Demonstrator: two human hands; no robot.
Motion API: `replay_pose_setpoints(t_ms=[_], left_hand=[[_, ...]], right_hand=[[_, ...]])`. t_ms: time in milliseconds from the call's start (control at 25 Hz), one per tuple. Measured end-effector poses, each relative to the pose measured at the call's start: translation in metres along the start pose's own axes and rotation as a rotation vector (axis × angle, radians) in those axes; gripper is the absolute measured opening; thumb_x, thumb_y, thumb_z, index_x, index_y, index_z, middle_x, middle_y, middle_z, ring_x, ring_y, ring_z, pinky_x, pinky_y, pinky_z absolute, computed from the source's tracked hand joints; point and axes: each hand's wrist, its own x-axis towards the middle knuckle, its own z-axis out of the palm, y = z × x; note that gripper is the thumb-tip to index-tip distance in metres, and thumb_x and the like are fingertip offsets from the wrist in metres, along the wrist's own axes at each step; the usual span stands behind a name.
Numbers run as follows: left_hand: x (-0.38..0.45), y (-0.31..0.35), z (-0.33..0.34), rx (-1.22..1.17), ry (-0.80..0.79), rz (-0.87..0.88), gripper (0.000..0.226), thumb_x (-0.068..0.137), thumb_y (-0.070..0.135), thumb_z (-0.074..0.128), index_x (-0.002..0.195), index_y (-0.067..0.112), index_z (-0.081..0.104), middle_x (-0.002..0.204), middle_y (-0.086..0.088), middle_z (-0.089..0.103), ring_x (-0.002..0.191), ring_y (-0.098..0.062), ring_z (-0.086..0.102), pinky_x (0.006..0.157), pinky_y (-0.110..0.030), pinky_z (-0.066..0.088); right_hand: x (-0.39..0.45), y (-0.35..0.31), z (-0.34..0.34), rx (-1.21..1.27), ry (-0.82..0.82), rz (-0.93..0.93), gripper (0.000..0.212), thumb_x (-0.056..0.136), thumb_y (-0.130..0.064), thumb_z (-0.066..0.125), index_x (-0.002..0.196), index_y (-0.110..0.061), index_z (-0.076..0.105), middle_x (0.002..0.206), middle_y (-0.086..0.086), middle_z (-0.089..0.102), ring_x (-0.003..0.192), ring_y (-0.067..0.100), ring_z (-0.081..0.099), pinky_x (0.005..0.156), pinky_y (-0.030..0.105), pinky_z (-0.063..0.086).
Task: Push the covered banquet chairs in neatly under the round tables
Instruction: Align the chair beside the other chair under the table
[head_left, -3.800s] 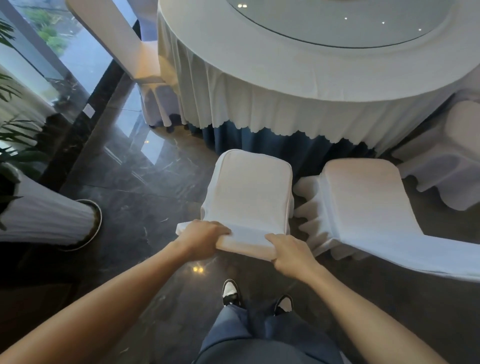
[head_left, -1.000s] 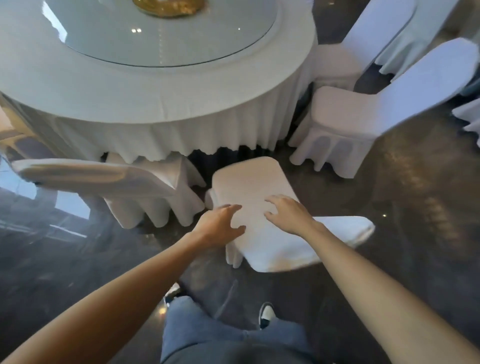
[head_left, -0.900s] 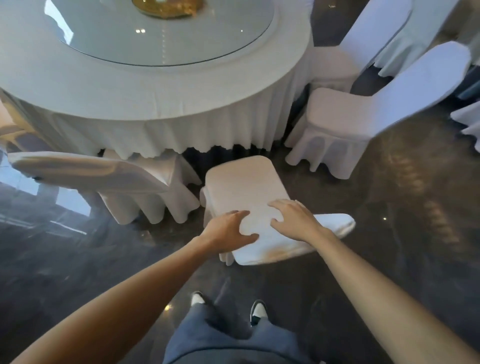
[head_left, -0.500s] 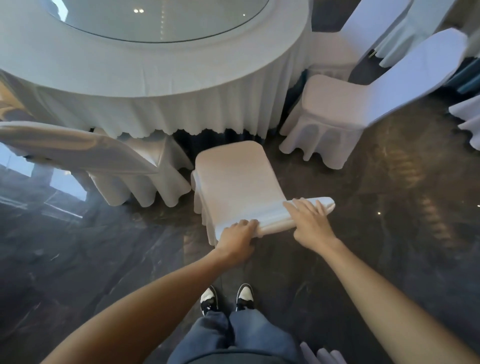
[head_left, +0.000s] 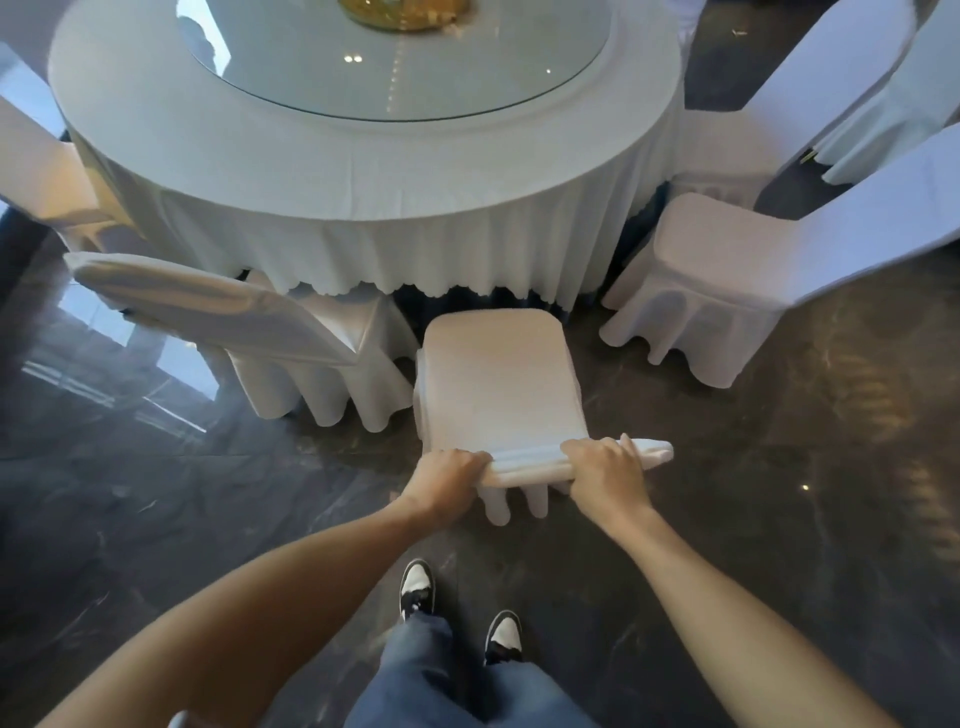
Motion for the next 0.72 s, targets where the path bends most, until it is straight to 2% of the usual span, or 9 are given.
replay_pose_setpoints(t_ms=[160, 280, 400, 600, 720], left_hand=[[0.027, -0.063, -0.041, 0.025, 0.061, -0.063, 0.039, 0.072, 0.01, 0.058, 0.107, 0.023, 0.067, 0.092, 0.002, 0.072, 0.085, -0.026, 0.066, 0.07, -0.035, 0.052], [0.055, -0.101, -0.066, 0.035, 0.083, -0.061, 0.033, 0.07, 0.011, 0.058, 0.099, 0.023, 0.068, 0.085, 0.002, 0.071, 0.081, -0.026, 0.066, 0.066, -0.034, 0.052], [0.085, -0.145, -0.087, 0.041, 0.088, -0.038, 0.037, 0.071, 0.012, 0.058, 0.104, 0.024, 0.069, 0.09, 0.003, 0.072, 0.084, -0.025, 0.066, 0.068, -0.034, 0.051], [0.121, -0.198, -0.123, 0.053, 0.101, 0.008, 0.038, 0.075, 0.01, 0.06, 0.109, 0.024, 0.07, 0.093, 0.001, 0.073, 0.085, -0.024, 0.066, 0.063, -0.029, 0.038], [0.135, -0.223, -0.135, 0.044, 0.097, 0.009, 0.035, 0.079, 0.012, 0.06, 0.111, 0.024, 0.071, 0.094, 0.0, 0.073, 0.085, -0.024, 0.066, 0.064, -0.029, 0.038]], right_hand=[[0.05, -0.051, -0.026, 0.06, 0.072, -0.026, 0.023, 0.071, -0.001, 0.053, 0.079, -0.022, 0.048, 0.084, 0.001, 0.066, 0.088, 0.031, 0.059, 0.107, 0.052, 0.029], [0.089, -0.075, -0.046, 0.062, 0.099, 0.007, 0.02, 0.074, -0.003, 0.053, 0.085, -0.019, 0.057, 0.087, 0.003, 0.066, 0.091, 0.032, 0.059, 0.11, 0.053, 0.029], [0.133, -0.1, -0.058, 0.062, 0.059, 0.028, 0.022, 0.076, -0.005, 0.055, 0.092, -0.019, 0.061, 0.09, 0.003, 0.068, 0.093, 0.031, 0.06, 0.111, 0.053, 0.029], [0.193, -0.136, -0.07, 0.11, 0.05, 0.02, 0.019, 0.074, -0.007, 0.059, 0.088, -0.019, 0.061, 0.09, 0.004, 0.069, 0.09, 0.032, 0.06, 0.104, 0.049, 0.036], [0.217, -0.152, -0.076, 0.147, 0.034, 0.007, 0.015, 0.077, -0.016, 0.065, 0.091, -0.019, 0.064, 0.092, 0.004, 0.071, 0.091, 0.032, 0.061, 0.096, 0.047, 0.038]])
